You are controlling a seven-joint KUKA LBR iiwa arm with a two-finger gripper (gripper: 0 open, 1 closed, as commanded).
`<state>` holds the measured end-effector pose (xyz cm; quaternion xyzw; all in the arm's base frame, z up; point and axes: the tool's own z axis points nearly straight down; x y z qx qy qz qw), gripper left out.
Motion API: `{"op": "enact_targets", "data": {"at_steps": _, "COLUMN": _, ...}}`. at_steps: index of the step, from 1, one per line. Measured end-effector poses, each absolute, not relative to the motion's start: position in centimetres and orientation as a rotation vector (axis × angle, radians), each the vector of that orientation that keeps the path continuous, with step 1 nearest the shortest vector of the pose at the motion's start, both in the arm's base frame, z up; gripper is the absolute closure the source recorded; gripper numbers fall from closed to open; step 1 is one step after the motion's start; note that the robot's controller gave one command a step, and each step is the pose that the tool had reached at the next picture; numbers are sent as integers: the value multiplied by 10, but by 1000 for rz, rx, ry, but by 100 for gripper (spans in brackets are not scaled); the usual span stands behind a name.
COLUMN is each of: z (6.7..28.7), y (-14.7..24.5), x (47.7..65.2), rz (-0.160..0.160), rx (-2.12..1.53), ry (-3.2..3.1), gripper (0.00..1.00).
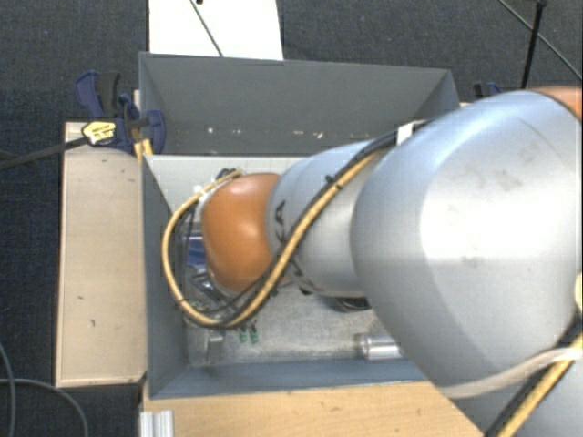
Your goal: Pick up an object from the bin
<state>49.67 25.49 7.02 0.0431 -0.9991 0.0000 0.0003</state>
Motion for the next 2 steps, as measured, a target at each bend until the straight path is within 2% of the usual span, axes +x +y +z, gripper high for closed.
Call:
{"op": "enact_targets", "data": {"at_steps": 1, "z": 70, "y": 254, "x": 498, "rz": 1, "rx": 126, "ry": -3141, "gripper": 100}}
{"op": "enact_targets", "data": {"at_steps": 2, "z": 222, "y": 251, "x": 519, "rz": -8, "rx": 89, "ry": -3151, "gripper": 100}}
